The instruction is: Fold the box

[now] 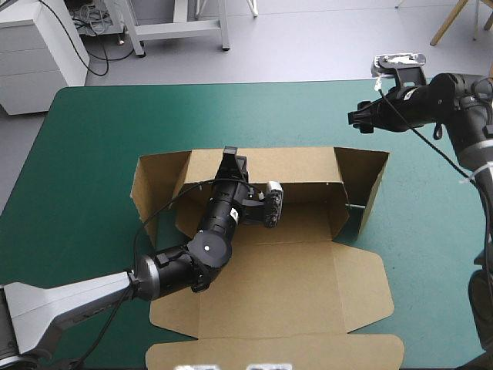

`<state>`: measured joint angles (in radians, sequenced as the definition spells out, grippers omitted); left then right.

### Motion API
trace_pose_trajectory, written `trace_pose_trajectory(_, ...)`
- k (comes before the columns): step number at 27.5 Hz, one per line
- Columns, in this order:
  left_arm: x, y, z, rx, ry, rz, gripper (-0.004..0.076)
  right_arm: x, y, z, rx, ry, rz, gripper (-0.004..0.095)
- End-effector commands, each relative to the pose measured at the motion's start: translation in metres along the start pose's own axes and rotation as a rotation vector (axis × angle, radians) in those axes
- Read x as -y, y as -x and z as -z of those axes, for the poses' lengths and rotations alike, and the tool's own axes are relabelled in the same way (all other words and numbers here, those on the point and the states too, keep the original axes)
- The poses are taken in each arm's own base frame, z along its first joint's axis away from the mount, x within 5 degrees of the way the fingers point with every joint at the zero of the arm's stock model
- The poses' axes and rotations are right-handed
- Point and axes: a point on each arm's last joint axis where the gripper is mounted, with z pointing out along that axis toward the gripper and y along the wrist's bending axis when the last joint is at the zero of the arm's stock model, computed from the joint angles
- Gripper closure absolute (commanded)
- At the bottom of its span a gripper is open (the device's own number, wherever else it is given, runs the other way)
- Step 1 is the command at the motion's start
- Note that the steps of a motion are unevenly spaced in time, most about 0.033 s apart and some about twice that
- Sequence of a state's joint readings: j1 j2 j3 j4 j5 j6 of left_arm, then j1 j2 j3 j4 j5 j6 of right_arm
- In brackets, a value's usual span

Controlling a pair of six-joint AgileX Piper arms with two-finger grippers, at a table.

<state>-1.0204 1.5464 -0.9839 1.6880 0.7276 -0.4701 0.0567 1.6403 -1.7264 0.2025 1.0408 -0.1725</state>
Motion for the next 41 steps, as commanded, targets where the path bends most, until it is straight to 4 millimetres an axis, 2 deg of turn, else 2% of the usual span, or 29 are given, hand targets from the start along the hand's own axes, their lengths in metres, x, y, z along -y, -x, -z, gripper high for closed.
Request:
trace_pose_trajectory(1, -0.017, -0.002, 0.008, -0.011, 0.058, 0.033, 0.0734, 0.01, 0.006, 0.012, -0.016, 0.022, 0.011, 0.0206)
trace_pose_trajectory(3, -0.018, -0.002, 0.008, -0.004, 0.068, 0.02, 0.0734, 0.022, -0.003, 0.003, -0.11, 0.045, 0.006, 0.0206)
trace_pose_trajectory(7, -0.019, -0.001, 0.008, 0.001, 0.078, 0.008, 0.0734, 0.028, -0.008, 0.005, -0.116, 0.038, -0.009, 0.0206)
trace_pose_trajectory(11, -0.021, 0.0, 0.008, 0.012, 0.103, -0.021, 0.0734, 0.024, -0.041, -0.002, -0.186, 0.088, -0.008, 0.0206)
trace_pose_trajectory(16, -0.02, 0.0, 0.008, 0.009, 0.097, -0.014, 0.0734, 0.018, -0.061, 0.012, -0.078, 0.063, -0.025, 0.0206)
trace_pose_trajectory(24, -0.021, -0.001, 0.008, 0.005, 0.099, -0.012, 0.0734, 0.006, -0.112, 0.031, 0.025, 0.031, 0.004, 0.0207)
trace_pose_trajectory(29, -0.021, -0.001, 0.008, 0.005, 0.099, -0.01, 0.0734, -0.006, -0.138, 0.044, 0.175, 0.06, 0.111, 0.0207)
trace_pose_trajectory(32, -0.021, -0.001, 0.008, 0.007, 0.098, -0.01, 0.0734, -0.013, -0.146, 0.043, 0.227, 0.112, 0.165, 0.0206)
trace_pose_trajectory(36, -0.021, 0.0, 0.008, 0.009, 0.097, -0.01, 0.0734, -0.017, -0.152, 0.038, 0.206, 0.163, 0.195, 0.0207)
trace_pose_trajectory(41, -0.021, 0.0, 0.008, 0.009, 0.097, -0.01, 0.0734, -0.018, -0.153, 0.037, 0.21, 0.172, 0.205, 0.0207)
